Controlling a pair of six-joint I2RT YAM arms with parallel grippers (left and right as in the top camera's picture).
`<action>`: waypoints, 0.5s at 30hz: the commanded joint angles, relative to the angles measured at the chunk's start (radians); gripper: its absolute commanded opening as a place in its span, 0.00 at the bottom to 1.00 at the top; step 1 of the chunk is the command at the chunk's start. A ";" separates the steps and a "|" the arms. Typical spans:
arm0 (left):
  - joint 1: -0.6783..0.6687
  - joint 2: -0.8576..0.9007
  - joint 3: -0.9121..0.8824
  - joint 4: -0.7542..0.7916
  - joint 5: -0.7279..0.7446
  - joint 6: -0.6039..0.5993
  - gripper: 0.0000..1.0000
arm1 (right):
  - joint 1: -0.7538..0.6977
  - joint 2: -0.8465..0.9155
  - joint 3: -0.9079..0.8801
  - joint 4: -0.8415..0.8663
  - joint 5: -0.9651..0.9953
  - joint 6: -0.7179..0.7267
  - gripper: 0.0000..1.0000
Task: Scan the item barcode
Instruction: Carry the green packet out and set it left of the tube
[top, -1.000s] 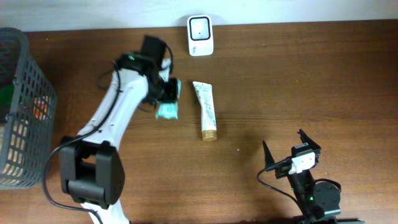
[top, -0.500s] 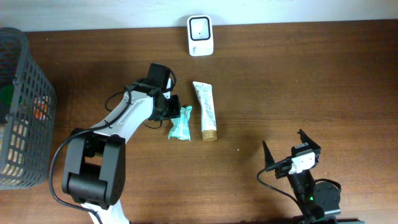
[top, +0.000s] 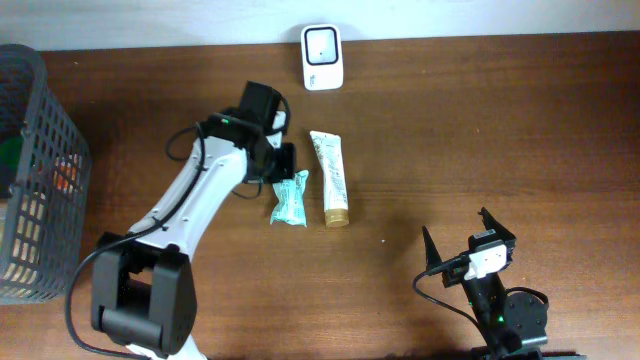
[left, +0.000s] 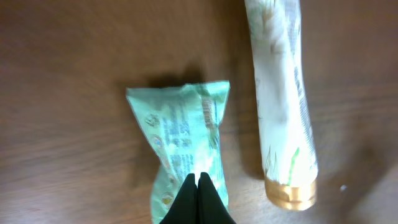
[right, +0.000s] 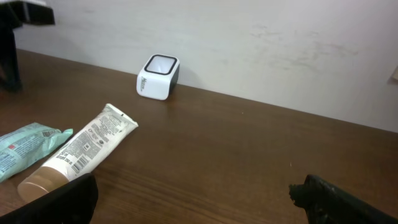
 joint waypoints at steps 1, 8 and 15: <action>-0.042 -0.001 -0.098 0.041 -0.001 0.019 0.00 | 0.007 -0.006 -0.008 -0.001 0.005 0.012 0.98; -0.044 -0.001 -0.233 0.151 -0.063 0.040 0.00 | 0.007 -0.006 -0.008 -0.001 0.004 0.012 0.98; -0.047 -0.001 -0.388 0.311 -0.029 0.094 0.01 | 0.007 -0.006 -0.008 -0.001 0.004 0.012 0.98</action>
